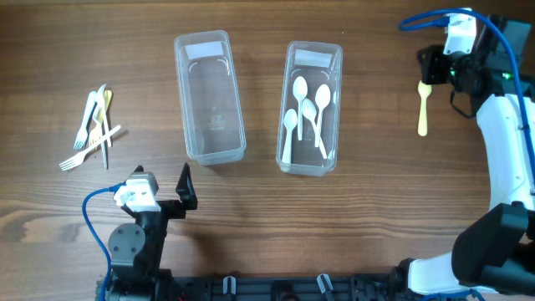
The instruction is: Pack container
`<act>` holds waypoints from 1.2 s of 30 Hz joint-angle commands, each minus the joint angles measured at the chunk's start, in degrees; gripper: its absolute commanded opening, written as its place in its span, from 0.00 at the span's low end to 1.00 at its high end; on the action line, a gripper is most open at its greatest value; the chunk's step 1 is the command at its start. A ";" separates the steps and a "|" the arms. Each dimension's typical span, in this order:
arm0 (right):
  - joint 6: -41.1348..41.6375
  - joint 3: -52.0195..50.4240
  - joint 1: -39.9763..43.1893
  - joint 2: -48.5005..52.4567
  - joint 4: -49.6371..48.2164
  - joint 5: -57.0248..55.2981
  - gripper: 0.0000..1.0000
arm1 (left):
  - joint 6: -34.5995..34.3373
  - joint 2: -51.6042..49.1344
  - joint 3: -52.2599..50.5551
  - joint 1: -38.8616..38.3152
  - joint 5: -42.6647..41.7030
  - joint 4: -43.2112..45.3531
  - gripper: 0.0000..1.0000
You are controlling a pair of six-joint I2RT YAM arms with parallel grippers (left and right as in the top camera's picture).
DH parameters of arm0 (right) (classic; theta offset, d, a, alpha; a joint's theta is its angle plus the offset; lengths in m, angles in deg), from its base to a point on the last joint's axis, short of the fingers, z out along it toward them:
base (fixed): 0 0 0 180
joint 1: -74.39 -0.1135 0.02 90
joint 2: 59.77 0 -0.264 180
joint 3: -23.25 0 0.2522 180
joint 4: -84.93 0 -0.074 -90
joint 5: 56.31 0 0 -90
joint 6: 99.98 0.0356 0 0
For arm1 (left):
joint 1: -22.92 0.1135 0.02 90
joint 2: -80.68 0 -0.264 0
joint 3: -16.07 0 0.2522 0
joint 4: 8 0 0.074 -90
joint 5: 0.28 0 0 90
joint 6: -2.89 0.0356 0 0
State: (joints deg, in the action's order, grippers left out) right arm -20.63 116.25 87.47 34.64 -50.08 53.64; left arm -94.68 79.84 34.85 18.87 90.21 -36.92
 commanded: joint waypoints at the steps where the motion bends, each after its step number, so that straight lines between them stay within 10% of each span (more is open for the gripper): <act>1: 3.69 0.24 0.50 1.40 1.99 -10.05 0.71 | 1.33 0.46 -0.33 0.33 -0.92 0.15 1.00; 7: 8.76 -3.91 1.46 7.21 0.92 -22.67 0.86 | 1.31 0.46 -0.33 0.33 -0.92 0.15 1.00; 21: 10.62 -3.98 1.55 24.39 -10.01 -21.22 0.75 | 1.31 0.46 -0.33 0.33 -0.92 0.15 1.00; 29: 10.60 -3.98 1.57 24.52 -12.07 -20.57 0.30 | 1.31 0.46 -0.33 0.33 -0.92 0.15 1.00; 36: 9.09 -3.98 1.62 24.57 -11.26 -21.29 0.33 | 1.33 0.46 -0.33 0.33 -0.92 0.15 1.00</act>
State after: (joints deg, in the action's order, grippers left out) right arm -10.38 112.49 88.91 58.33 -61.62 32.37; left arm -94.66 79.86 34.85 18.87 90.19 -36.92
